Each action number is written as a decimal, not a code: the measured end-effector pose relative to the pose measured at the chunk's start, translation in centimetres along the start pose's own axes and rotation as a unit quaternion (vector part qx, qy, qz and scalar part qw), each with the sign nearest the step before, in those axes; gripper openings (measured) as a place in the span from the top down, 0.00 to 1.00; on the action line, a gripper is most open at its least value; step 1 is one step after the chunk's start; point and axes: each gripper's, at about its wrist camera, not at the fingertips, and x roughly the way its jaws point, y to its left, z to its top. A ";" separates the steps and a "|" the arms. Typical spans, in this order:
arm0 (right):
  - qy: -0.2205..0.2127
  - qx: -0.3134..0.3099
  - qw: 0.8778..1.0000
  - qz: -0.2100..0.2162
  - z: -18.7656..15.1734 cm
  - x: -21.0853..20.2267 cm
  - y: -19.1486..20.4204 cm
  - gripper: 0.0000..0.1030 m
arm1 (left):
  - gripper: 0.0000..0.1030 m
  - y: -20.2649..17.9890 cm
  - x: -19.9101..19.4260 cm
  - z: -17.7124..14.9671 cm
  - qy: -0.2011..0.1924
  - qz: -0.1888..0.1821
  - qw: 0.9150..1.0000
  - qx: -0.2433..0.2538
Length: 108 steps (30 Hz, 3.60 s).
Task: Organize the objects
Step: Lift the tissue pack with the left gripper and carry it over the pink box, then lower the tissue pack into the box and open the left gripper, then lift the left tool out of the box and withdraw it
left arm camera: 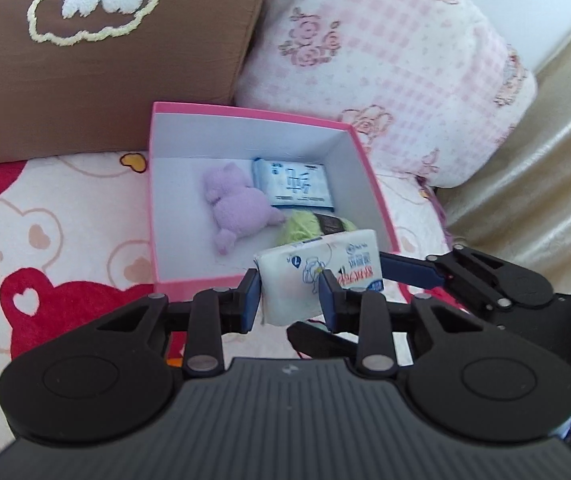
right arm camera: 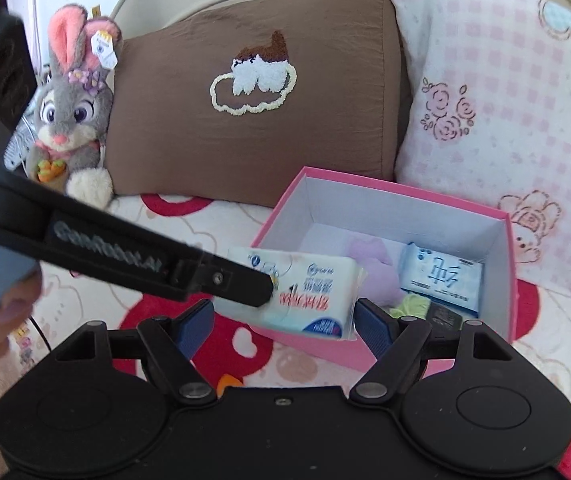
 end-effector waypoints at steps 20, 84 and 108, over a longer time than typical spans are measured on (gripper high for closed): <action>0.092 0.040 0.994 -0.039 0.5 11.8 -7.7 0.50 | 0.71 3.8 15.0 4.0 0.087 0.046 0.987 -0.129; -0.013 -0.029 0.999 -0.017 -2.8 -8.5 -2.8 0.50 | 0.60 -6.3 -2.6 -3.5 0.004 0.122 0.979 0.164; -0.012 -0.003 1.000 -0.018 -7.9 -13.5 -1.7 0.46 | 0.55 -10.1 -5.5 -7.7 0.037 0.061 0.962 0.265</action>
